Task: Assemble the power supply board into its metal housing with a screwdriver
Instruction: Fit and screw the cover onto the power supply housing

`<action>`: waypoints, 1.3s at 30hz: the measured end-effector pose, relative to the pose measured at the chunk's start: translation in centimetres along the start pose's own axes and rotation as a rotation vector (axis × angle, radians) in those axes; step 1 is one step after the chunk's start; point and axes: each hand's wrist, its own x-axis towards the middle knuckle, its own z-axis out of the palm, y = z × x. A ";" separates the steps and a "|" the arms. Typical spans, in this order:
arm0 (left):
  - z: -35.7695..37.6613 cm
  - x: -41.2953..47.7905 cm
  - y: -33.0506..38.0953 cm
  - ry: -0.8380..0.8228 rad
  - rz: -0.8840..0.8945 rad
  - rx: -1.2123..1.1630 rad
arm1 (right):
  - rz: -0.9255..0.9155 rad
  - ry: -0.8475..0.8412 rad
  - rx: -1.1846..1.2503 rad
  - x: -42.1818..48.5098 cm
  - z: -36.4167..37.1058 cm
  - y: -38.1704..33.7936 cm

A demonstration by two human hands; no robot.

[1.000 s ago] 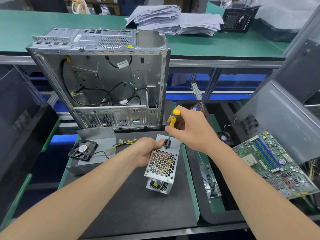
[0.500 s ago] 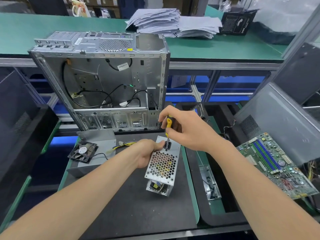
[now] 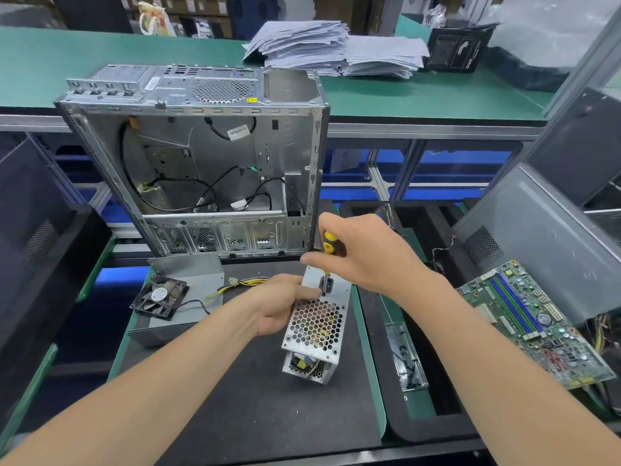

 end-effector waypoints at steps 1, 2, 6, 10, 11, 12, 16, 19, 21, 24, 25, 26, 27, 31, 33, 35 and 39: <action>0.0 0.0 -0.1 -0.014 -0.002 -0.004 | 0.010 -0.001 0.019 0.0 0.0 -0.1; -0.1 -0.1 -0.2 -0.024 -0.004 -0.006 | 0.013 -0.006 0.062 0.0 -0.1 0.0; -0.2 0.0 -0.4 -0.023 0.017 -0.010 | 0.036 -0.093 0.261 -0.3 -0.6 0.4; -0.3 0.1 -0.5 -0.030 0.022 -0.019 | -0.008 -0.032 0.031 -0.1 -0.6 0.4; -0.3 0.2 -0.5 -0.033 0.021 -0.013 | -0.006 -0.036 0.006 0.0 -0.7 0.3; -0.4 0.2 -0.5 -0.035 0.020 -0.007 | -0.011 -0.043 0.033 0.1 -0.7 0.1; -0.4 0.2 -0.6 -0.032 0.033 0.002 | 0.002 -0.141 0.266 -0.2 -1.0 0.1; -0.3 0.3 -0.6 -0.024 0.043 0.007 | 0.026 -0.057 0.120 0.1 -0.9 0.1; -0.3 0.3 -0.6 -0.027 0.045 0.010 | 0.007 -0.046 0.024 0.3 -0.9 0.1; -0.3 0.3 -0.6 -0.023 0.050 0.020 | 0.003 -0.158 0.262 0.1 -1.0 0.2; -0.3 0.4 -0.6 -0.020 0.050 0.020 | 0.012 -0.192 0.318 -0.1 -1.0 0.3; -0.3 0.4 -0.6 -0.017 0.049 0.021 | 0.020 -0.207 0.332 -0.3 -1.0 0.4; -0.3 0.4 -0.6 -0.015 0.048 0.020 | 0.032 -0.190 0.322 -0.4 -0.9 0.4; -0.2 0.4 -0.6 -0.009 0.048 0.022 | 0.030 -0.067 0.084 -0.1 -0.6 0.4; -0.3 0.4 -0.6 -0.011 0.052 0.035 | 0.022 -0.065 0.074 0.1 -0.7 0.3; -0.2 0.4 -0.6 -0.005 0.060 0.051 | 0.017 -0.098 0.212 0.1 -0.9 0.4; -0.1 0.4 -0.6 0.017 0.082 0.066 | 0.022 -0.184 0.310 -0.3 -1.0 0.5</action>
